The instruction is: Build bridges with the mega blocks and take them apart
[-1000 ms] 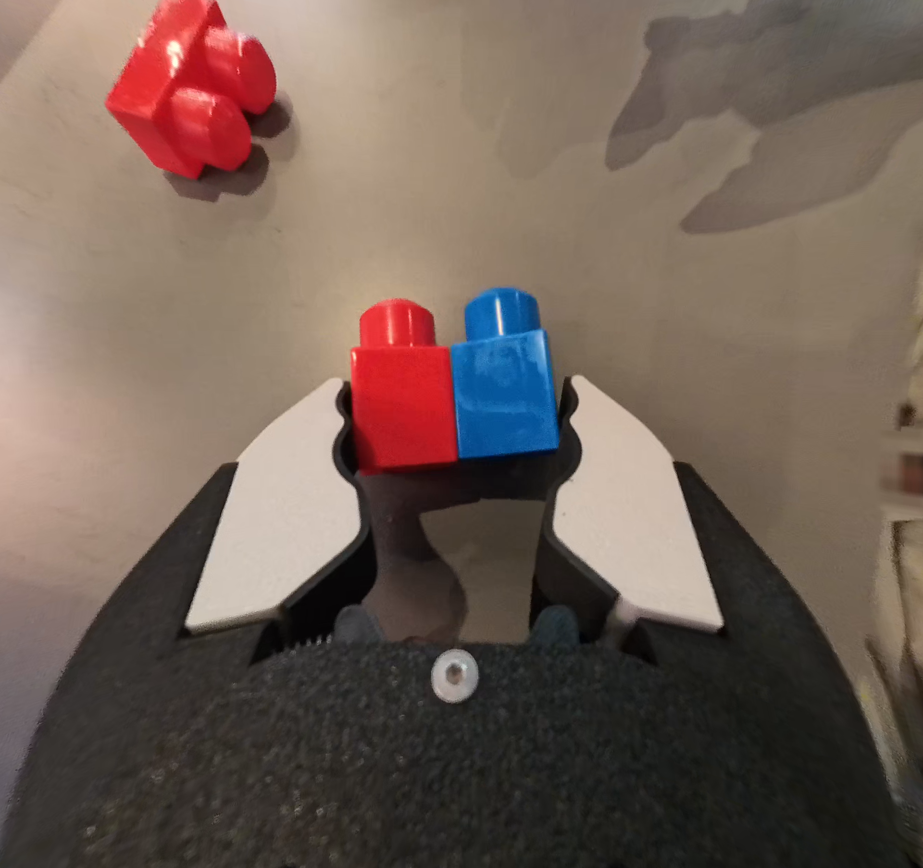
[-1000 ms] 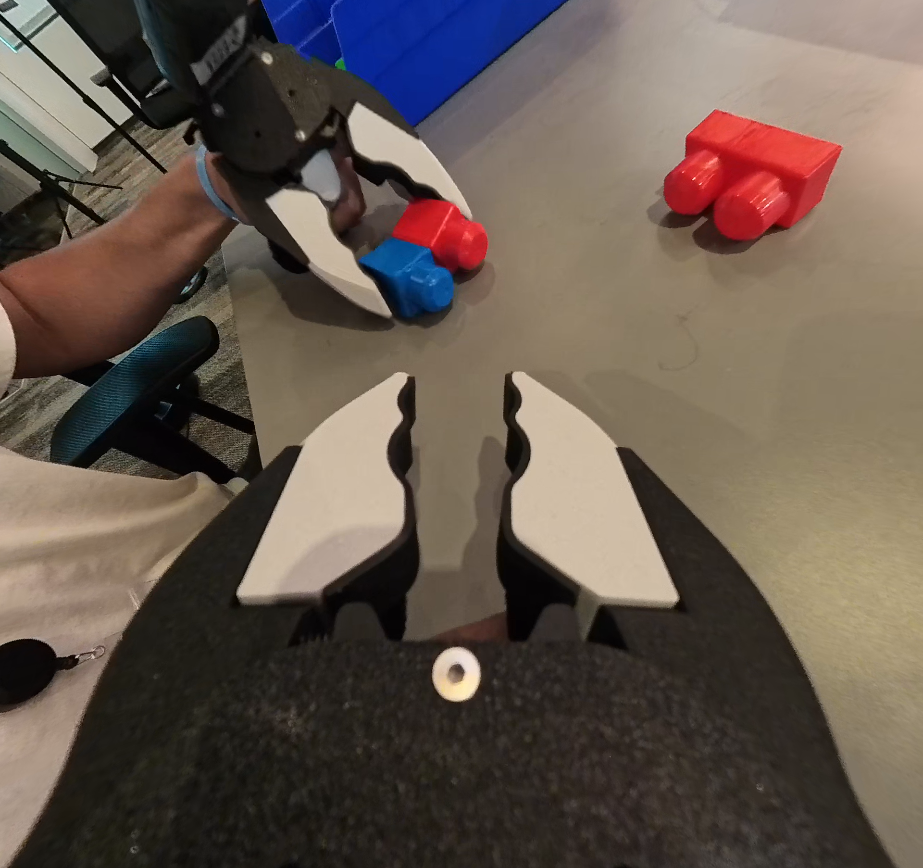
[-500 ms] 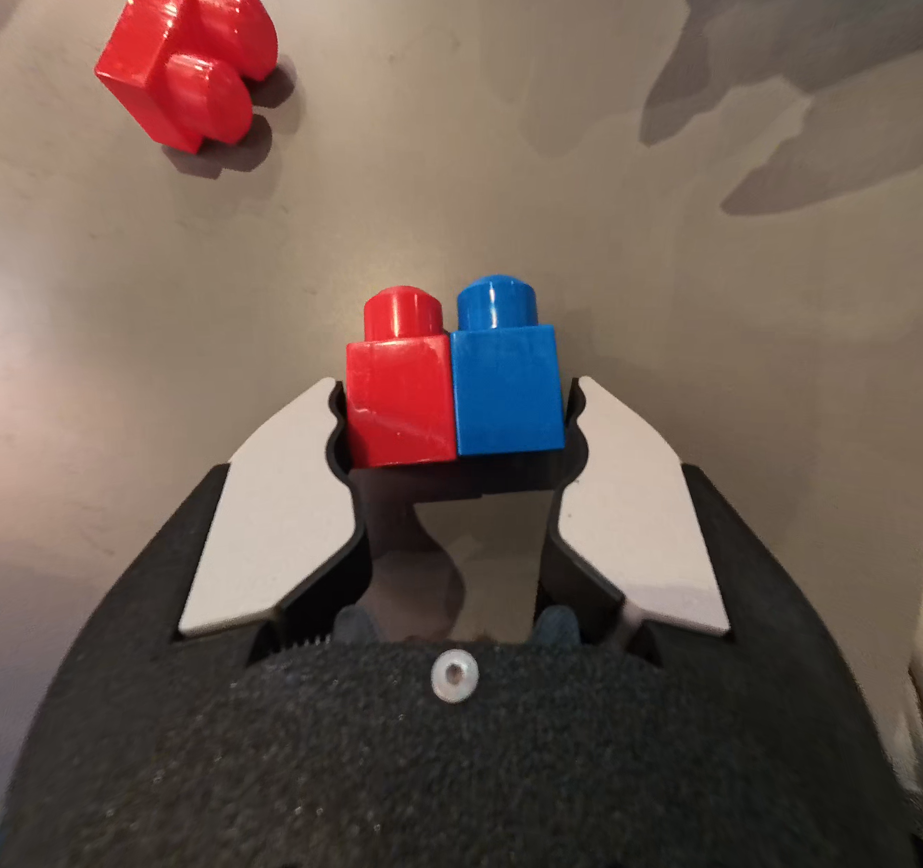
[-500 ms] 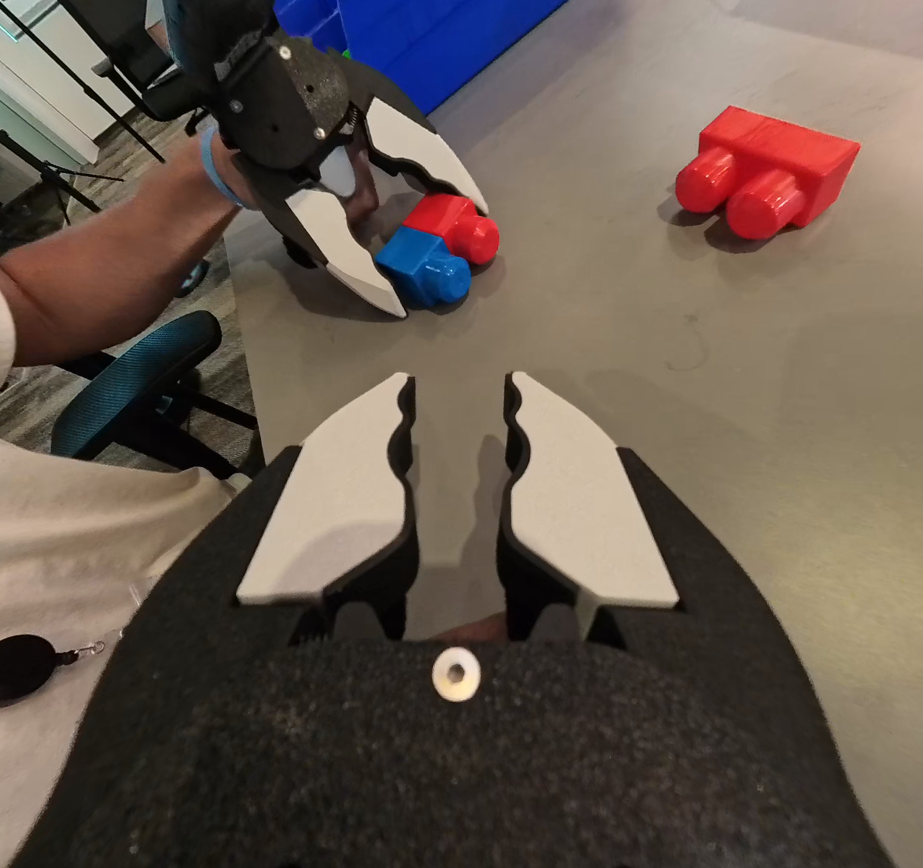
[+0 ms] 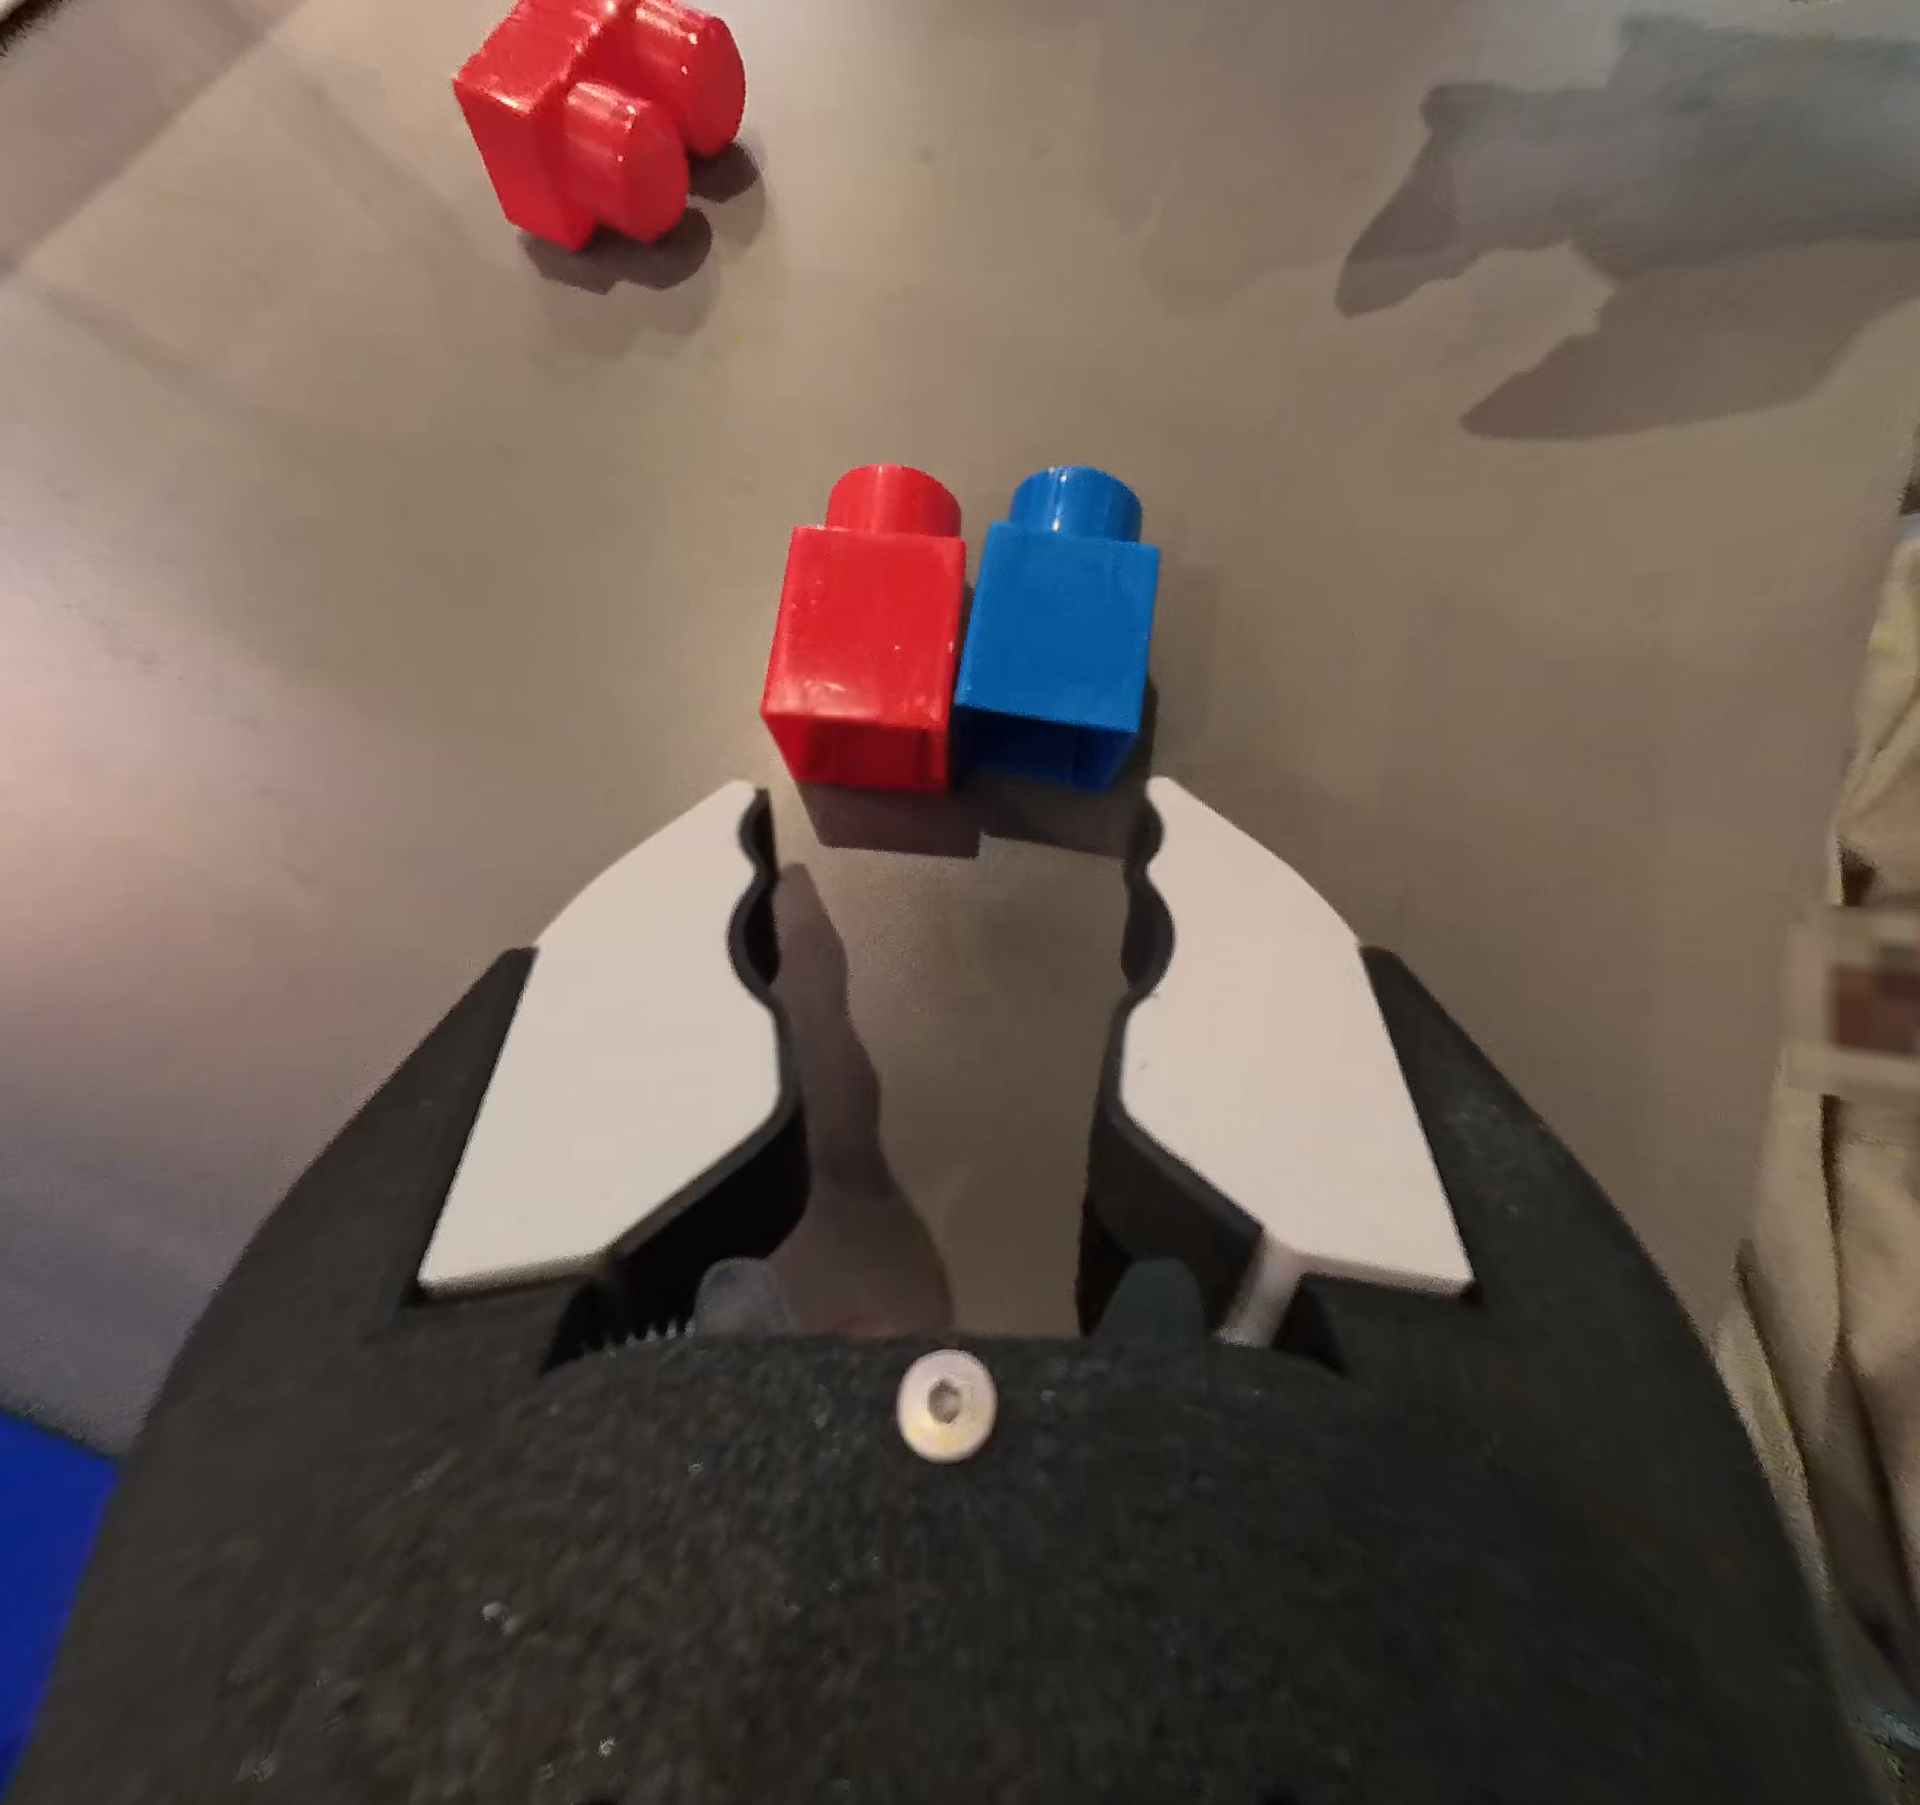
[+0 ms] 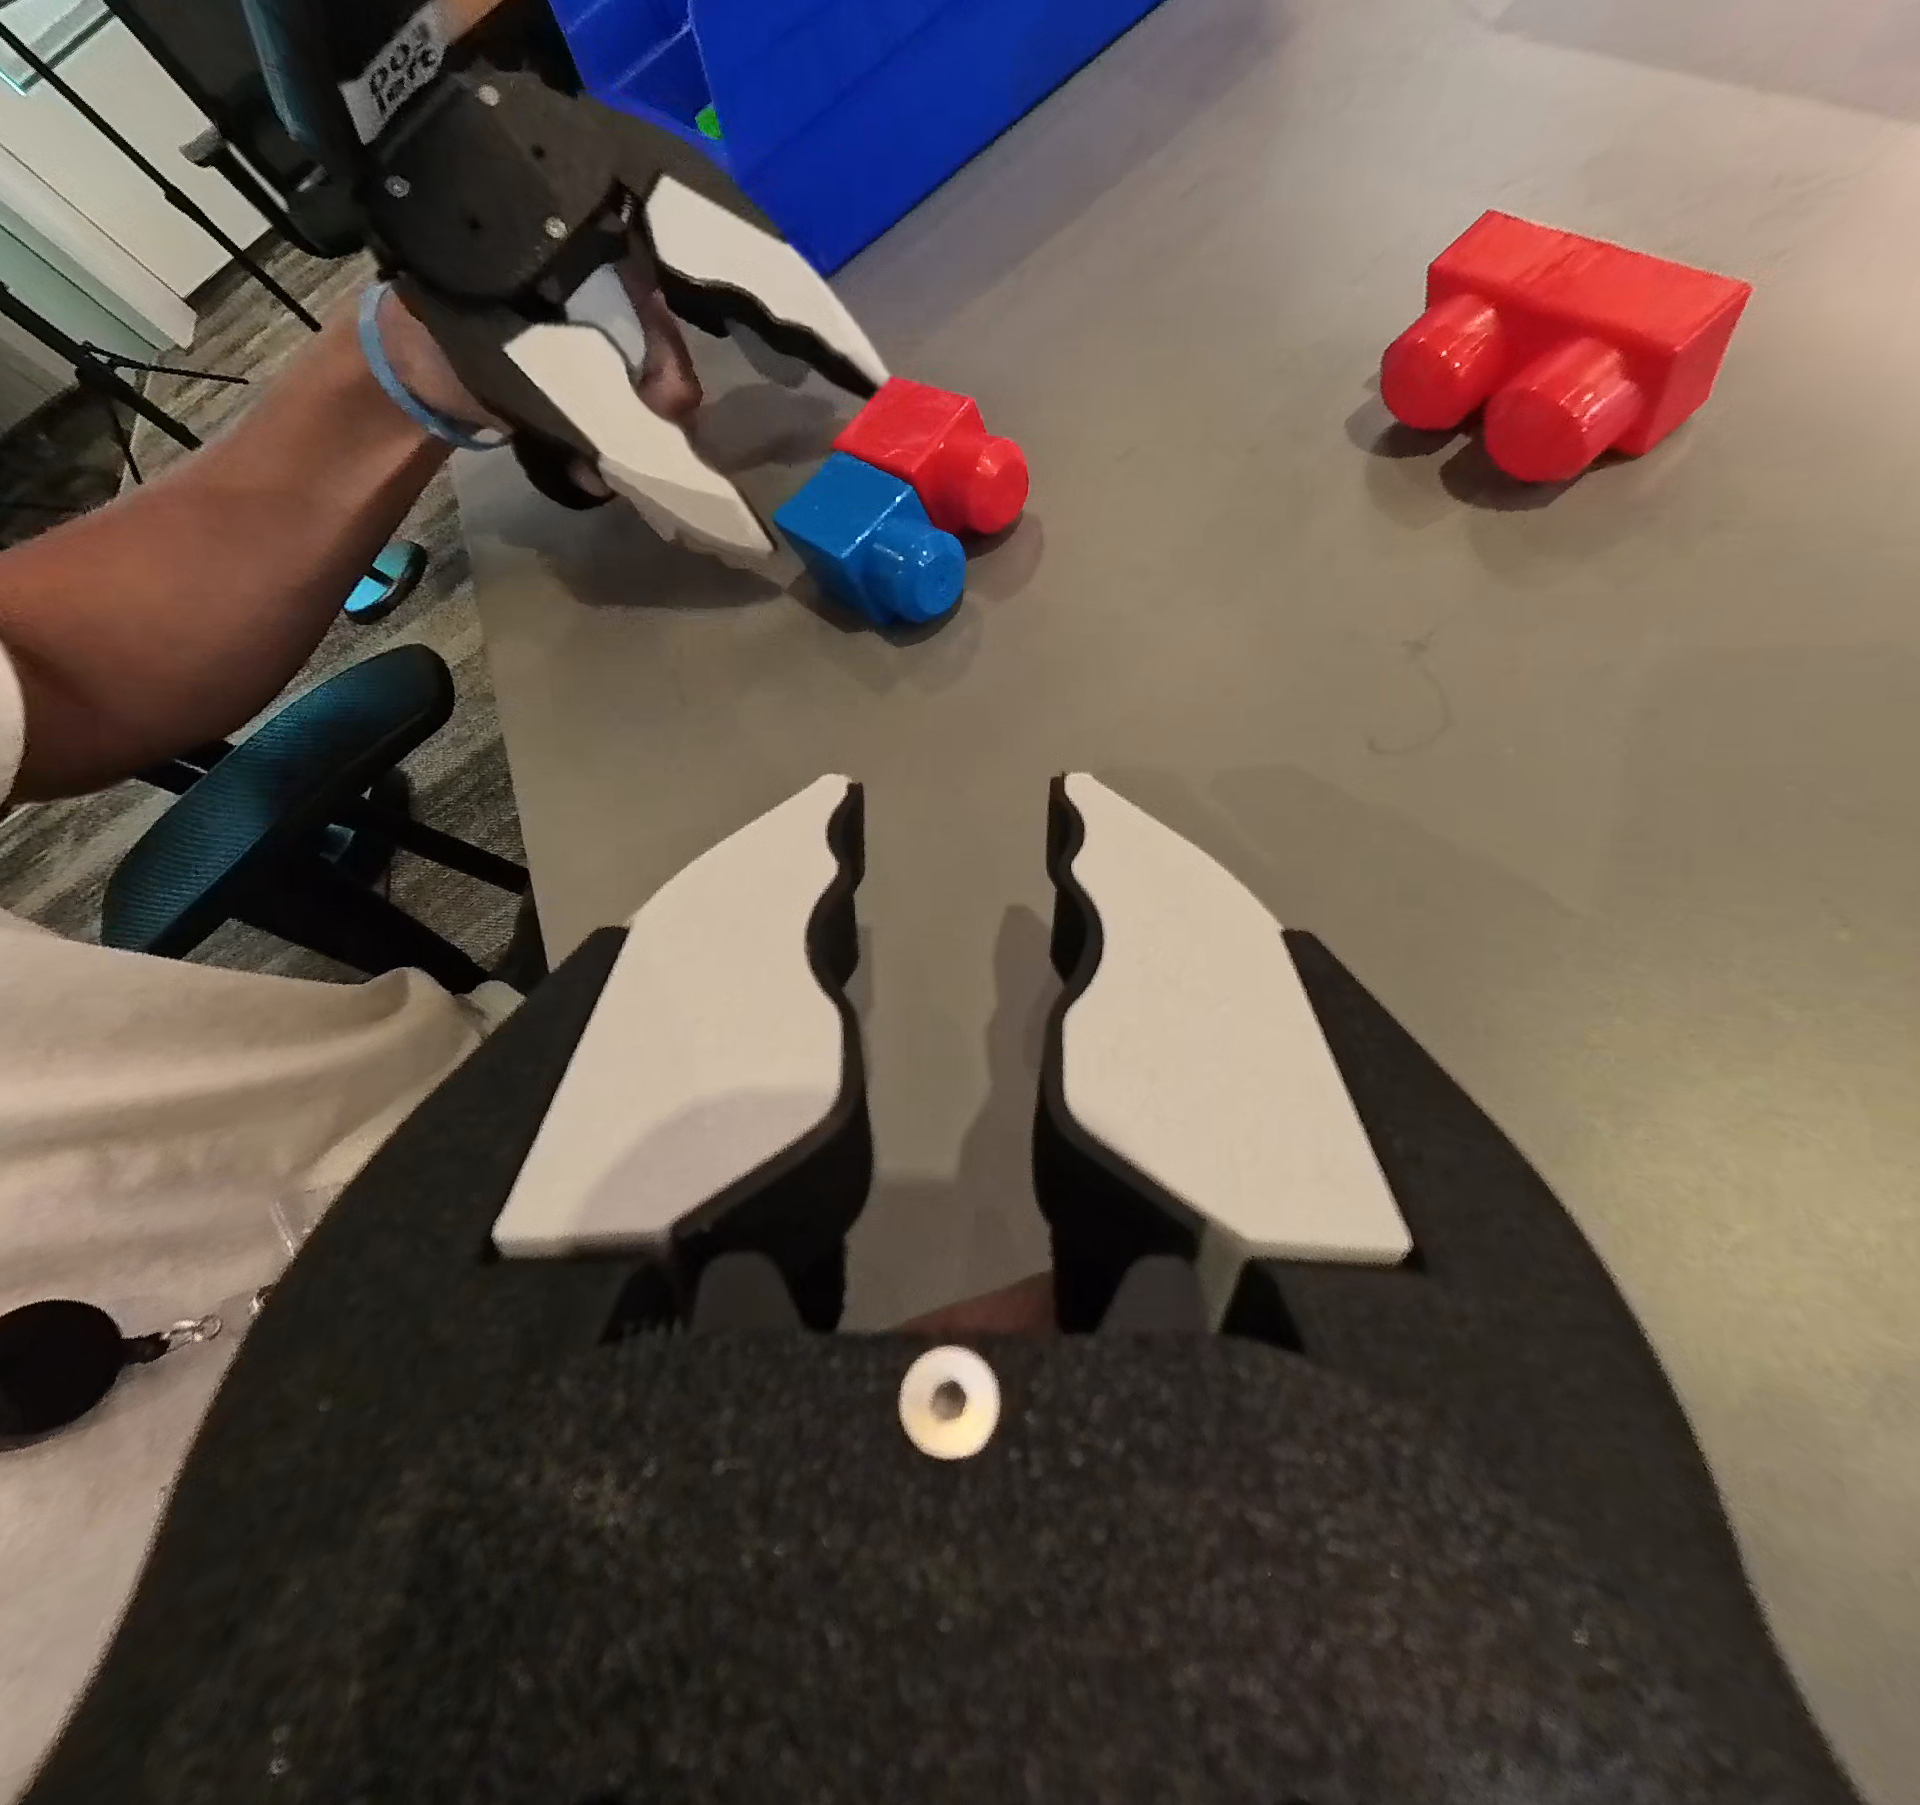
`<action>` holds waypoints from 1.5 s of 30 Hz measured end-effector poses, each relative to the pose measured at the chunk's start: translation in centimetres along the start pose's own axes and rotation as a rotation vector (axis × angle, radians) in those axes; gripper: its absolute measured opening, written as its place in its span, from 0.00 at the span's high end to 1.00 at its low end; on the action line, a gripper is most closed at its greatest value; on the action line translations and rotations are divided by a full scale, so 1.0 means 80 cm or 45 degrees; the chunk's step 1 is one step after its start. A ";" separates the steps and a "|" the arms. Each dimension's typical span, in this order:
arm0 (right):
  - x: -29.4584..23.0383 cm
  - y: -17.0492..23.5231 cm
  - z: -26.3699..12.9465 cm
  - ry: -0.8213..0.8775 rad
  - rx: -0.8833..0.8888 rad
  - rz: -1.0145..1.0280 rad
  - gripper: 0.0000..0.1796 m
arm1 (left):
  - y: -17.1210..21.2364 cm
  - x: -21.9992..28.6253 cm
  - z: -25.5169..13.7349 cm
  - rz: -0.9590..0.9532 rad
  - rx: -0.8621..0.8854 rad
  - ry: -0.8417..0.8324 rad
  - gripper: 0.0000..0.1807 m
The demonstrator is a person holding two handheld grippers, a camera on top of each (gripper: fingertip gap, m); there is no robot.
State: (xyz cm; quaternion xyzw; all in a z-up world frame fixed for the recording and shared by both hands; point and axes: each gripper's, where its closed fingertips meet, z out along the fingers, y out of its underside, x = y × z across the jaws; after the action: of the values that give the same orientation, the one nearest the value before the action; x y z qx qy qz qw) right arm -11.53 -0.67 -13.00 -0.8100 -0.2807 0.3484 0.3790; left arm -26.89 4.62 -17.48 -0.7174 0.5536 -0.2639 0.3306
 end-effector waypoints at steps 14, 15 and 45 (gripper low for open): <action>-0.003 0.000 0.003 -0.011 -0.010 -0.006 0.82 | -0.005 0.003 0.021 0.059 -0.064 0.036 0.76; -0.003 0.000 0.003 -0.010 -0.008 -0.005 0.82 | -0.007 0.003 0.024 0.066 -0.066 0.039 0.76; 0.005 -0.003 -0.003 -0.003 0.014 0.017 0.82 | -0.064 0.026 0.027 0.212 0.201 -0.057 0.99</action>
State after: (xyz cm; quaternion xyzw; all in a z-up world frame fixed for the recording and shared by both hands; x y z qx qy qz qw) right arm -11.15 -0.34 -12.83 -0.8094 -0.2739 0.3532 0.3809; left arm -21.60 3.87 -14.92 -0.6464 0.5811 -0.2623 0.4191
